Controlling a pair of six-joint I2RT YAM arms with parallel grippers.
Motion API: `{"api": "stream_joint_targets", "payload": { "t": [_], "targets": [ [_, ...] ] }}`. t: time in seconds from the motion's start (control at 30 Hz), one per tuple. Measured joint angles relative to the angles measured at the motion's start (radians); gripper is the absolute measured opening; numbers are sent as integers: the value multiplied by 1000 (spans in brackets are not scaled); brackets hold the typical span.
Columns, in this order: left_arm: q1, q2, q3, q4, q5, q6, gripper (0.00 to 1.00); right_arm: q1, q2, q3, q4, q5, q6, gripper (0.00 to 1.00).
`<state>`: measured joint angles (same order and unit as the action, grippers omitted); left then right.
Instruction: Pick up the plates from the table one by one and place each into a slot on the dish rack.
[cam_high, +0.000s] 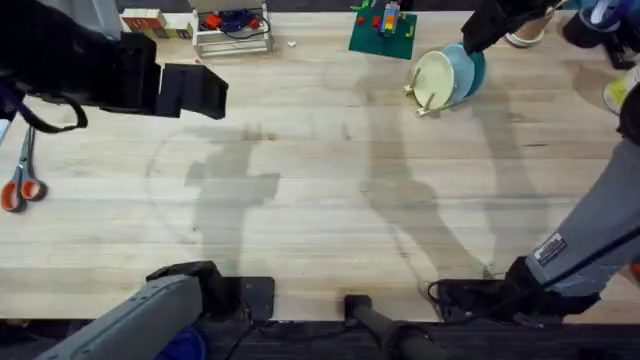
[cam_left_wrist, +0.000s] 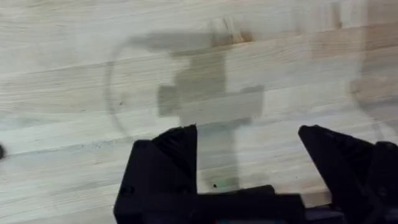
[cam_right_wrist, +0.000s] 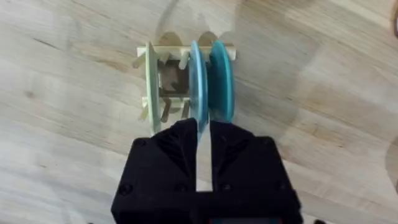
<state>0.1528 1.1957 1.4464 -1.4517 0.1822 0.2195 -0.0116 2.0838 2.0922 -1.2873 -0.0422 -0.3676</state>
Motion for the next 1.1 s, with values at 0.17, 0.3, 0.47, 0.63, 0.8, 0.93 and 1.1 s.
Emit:
{"api": "stream_joint_targets", "payload": {
  "t": [0.17,0.3,0.47,0.63,0.8,0.93,1.1],
  "targets": [
    [0,0,0,0,0,0,995,0,0,0,0,0,0,127],
    [0,0,0,0,0,0,993,0,0,0,-11,0,0,170],
    [0,0,0,0,0,0,993,0,0,0,-35,0,0,382],
    [0,0,0,0,0,0,994,0,0,0,-49,0,0,572],
    [0,0,0,0,0,0,995,0,-29,-1,-70,0,1,973],
    [0,0,0,0,0,0,994,0,-104,-2,-121,0,1,992],
    [0,0,0,0,0,0,994,0,-197,-2,-166,0,1,992]
  ]
}}
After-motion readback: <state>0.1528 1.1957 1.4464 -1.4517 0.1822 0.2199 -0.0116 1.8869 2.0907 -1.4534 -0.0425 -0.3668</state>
